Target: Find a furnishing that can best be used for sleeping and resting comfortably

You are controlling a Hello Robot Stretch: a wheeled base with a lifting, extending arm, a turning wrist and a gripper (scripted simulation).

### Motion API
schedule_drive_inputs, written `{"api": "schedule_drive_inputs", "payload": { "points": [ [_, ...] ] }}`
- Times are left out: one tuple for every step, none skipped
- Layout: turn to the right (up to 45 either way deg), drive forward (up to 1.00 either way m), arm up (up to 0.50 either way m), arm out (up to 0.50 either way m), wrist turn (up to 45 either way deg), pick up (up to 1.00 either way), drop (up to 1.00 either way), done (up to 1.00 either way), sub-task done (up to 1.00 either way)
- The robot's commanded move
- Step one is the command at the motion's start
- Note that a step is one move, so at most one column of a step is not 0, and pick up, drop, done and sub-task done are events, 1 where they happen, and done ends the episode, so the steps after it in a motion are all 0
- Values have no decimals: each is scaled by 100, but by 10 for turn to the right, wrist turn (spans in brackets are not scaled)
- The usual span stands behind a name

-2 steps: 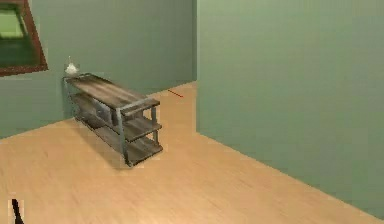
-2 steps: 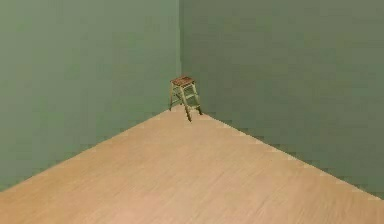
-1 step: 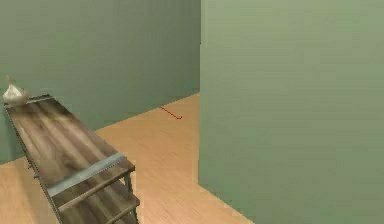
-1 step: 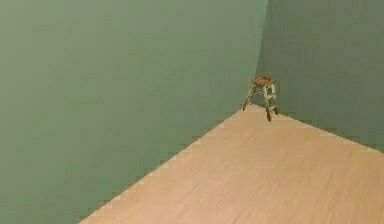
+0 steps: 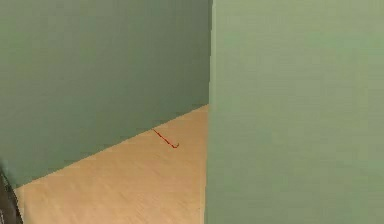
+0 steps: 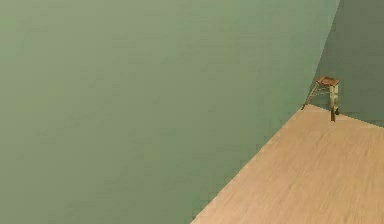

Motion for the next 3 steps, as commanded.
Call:
{"api": "schedule_drive_inputs", "payload": {
  "points": [
    [90,0,0,0,0,0,0,0,0],
    [0,25,0,0,0,0,0,0,0],
    [-330,0,0,0,0,0,0,0,0]
  ]
}}
